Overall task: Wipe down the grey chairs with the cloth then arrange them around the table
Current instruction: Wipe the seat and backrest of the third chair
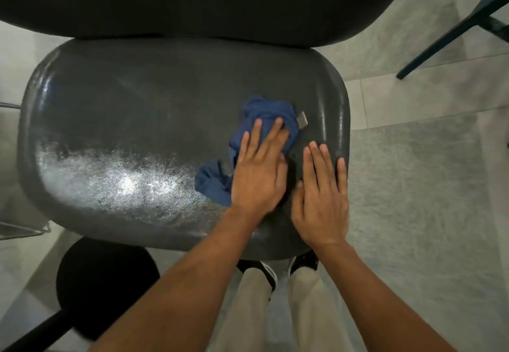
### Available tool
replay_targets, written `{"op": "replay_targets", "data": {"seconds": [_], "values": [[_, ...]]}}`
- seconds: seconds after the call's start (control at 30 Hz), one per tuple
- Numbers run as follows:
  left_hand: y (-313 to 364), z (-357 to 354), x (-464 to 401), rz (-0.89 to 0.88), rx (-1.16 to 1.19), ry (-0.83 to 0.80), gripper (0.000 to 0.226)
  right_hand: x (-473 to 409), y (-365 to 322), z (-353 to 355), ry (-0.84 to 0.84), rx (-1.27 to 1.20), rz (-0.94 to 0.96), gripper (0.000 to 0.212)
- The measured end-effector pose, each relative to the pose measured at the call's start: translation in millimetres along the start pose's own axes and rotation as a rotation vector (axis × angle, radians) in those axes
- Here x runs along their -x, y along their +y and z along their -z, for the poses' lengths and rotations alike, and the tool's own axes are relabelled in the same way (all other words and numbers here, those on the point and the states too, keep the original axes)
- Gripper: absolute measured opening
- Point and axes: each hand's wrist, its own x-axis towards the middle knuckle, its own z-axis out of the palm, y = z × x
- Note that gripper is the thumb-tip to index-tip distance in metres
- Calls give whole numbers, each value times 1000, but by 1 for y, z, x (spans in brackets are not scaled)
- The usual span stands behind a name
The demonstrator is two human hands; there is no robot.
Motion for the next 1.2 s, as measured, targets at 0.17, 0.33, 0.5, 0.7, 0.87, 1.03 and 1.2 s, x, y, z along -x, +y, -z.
{"op": "replay_targets", "data": {"seconds": [0.17, 0.33, 0.5, 0.7, 0.87, 1.03, 1.2], "values": [[-76, 26, 101, -128, -179, -181, 53, 1, 0, 2, -24, 23, -4, 61], [-114, 43, 67, 321, -227, -34, 60, 2, -1, -3, -38, 79, 4, 63], [-23, 6, -12, 169, -73, 18, 59, 1, 0, -2, 55, -49, -20, 61], [-27, 3, 77, -231, -116, -190, 58, 0, 1, -2, 117, -138, -30, 59], [-131, 49, 130, 78, -298, -150, 55, 1, -2, 1, 36, -9, -23, 59], [-99, 37, 31, 435, -149, 19, 62, 1, -2, -1, 6, 47, -21, 60], [-27, 12, 11, 167, -41, -52, 58, 0, -5, 4, -5, 34, -25, 60]]}}
